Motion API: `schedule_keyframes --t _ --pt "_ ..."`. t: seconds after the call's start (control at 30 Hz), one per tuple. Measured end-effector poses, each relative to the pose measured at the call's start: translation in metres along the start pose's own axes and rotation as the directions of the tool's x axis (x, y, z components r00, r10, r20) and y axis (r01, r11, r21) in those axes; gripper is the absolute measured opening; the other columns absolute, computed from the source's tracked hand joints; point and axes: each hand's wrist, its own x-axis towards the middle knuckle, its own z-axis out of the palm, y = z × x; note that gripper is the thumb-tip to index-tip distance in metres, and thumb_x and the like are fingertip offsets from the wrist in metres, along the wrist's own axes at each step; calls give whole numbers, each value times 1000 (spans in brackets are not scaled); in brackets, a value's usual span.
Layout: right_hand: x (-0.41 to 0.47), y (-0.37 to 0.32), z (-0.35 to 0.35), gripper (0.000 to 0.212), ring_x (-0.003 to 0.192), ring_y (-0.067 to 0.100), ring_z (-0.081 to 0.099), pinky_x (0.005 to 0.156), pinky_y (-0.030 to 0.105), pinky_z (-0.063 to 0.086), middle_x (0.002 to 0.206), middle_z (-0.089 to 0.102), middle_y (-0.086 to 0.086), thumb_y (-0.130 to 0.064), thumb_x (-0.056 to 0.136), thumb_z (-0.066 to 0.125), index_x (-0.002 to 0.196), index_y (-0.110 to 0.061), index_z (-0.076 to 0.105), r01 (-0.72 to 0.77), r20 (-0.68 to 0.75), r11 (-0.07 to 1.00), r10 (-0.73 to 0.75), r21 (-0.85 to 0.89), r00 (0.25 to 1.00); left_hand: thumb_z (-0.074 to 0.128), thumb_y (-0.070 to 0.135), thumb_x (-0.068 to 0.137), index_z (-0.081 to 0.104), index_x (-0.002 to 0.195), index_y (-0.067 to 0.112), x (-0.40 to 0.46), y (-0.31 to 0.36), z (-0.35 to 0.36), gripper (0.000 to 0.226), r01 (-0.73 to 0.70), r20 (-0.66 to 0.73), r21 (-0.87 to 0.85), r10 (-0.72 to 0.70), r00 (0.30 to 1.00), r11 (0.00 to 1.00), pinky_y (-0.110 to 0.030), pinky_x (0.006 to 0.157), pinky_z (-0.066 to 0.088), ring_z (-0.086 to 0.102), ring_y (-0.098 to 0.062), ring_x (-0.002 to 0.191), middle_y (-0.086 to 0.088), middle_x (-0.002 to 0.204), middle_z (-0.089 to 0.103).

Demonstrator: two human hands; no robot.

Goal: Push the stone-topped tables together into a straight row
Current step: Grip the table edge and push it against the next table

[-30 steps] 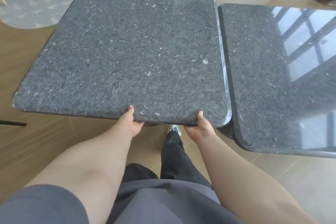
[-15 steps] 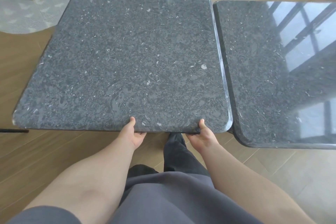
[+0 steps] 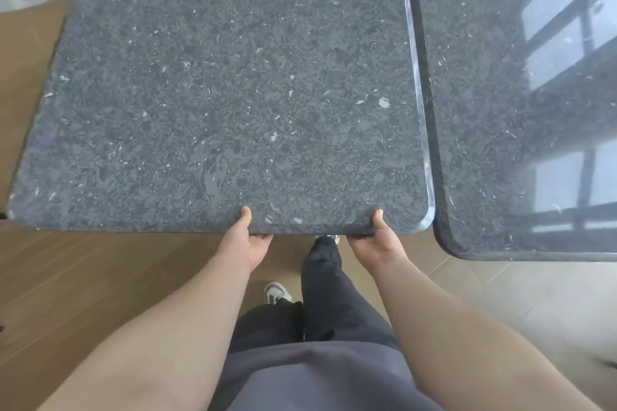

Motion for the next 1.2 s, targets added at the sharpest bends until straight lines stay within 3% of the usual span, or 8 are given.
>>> schedule_keyframes --t 0.13,0.27,0.43,0.77,0.9,1.0,1.1,1.2 --pt "5 3 -5 31 103 31 66 80 46 54 98 77 17 -32 101 56 111 -3 63 -24 -5 1000 24 10 1000 65 14 97 62 115 9 1 1 -3 18 -17 -43 -50 15 999 999 -55 100 51 65 -36 109 -17 120 67" --pt "11 -1 -10 33 114 29 65 91 44 52 123 71 12 -29 99 59 123 -6 62 -25 -16 1000 25 -10 1000 66 3 92 65 117 6 5 8 -1 25 -74 -102 -91 65 993 993 -54 101 51 69 -37 107 -18 121 70" --pt "9 0 -5 33 119 30 62 109 46 45 128 67 12 -26 99 61 125 -6 60 12 -46 1000 -12 4 999 69 19 94 64 124 11 1 1 -3 32 -125 -68 -120 118 991 985 -50 84 58 70 -34 105 -14 119 72" --pt "0 -1 -7 29 110 31 62 109 44 44 109 67 16 -30 102 56 107 -2 60 11 35 998 -9 -69 999 71 35 93 57 129 10 2 13 -9 47 -124 22 15 123 992 992 -52 99 52 67 -33 111 -16 125 68" --pt "-6 -4 -6 28 102 31 63 95 44 48 110 66 16 -28 100 59 110 -1 59 5 29 996 -2 -87 1000 67 37 95 56 129 10 -1 13 -9 44 -106 34 77 104 994 991 -50 100 50 64 -31 113 -15 129 65" --pt "-5 -5 -8 31 116 31 61 96 45 48 114 66 16 -28 100 60 117 -2 58 -7 47 994 12 -106 999 64 39 96 56 123 9 2 14 -8 41 -107 33 111 104 994 988 -47 109 45 60 -28 124 -13 135 61" --pt "-2 -6 -11 31 112 32 61 98 46 48 117 65 16 -26 100 59 118 -2 58 -6 75 996 12 -91 997 63 40 97 57 119 9 2 11 -8 39 -104 34 104 101 994 989 -46 100 49 63 -27 114 -11 134 62" --pt "-4 -7 -14 31 116 32 61 99 47 48 120 64 17 -25 101 59 121 -2 57 -8 83 996 15 -88 996 62 40 98 54 131 11 0 9 -10 45 -123 29 105 121 992 987 -46 100 48 59 -26 125 -10 137 61"
